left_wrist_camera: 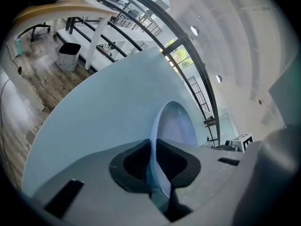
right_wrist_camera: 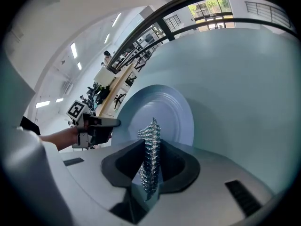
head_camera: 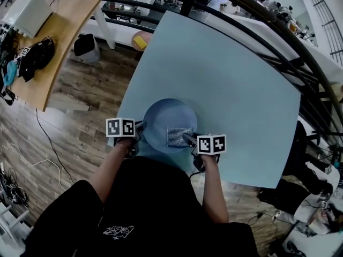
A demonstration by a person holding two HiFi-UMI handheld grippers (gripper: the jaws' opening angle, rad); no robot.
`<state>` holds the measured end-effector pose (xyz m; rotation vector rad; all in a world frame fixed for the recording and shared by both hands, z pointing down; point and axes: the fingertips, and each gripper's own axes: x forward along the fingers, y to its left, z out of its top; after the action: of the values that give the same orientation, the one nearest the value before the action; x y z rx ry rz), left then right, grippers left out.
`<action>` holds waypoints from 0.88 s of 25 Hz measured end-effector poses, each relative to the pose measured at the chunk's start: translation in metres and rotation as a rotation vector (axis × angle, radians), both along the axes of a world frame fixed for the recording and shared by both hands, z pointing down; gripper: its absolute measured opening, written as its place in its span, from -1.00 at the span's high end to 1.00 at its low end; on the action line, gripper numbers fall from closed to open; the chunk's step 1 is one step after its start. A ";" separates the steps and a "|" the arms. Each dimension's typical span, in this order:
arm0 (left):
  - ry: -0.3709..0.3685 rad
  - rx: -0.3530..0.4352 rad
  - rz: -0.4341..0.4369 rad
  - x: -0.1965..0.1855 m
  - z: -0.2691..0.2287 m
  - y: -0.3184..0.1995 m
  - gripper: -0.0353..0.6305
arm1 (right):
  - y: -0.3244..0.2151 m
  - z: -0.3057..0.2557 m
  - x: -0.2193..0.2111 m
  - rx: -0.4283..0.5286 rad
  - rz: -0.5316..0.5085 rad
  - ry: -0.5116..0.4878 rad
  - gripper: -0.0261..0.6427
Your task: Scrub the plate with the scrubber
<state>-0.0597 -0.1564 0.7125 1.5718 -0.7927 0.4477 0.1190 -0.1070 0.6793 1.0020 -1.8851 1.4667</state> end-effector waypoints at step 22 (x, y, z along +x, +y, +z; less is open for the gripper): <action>0.013 -0.002 0.026 -0.001 0.002 -0.009 0.76 | -0.051 0.011 -0.075 0.049 -0.091 -0.027 0.66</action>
<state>-0.0612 -0.1657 0.7142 1.5833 -0.7621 0.4562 0.0436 -0.1579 0.6902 0.9098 -1.9688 1.3941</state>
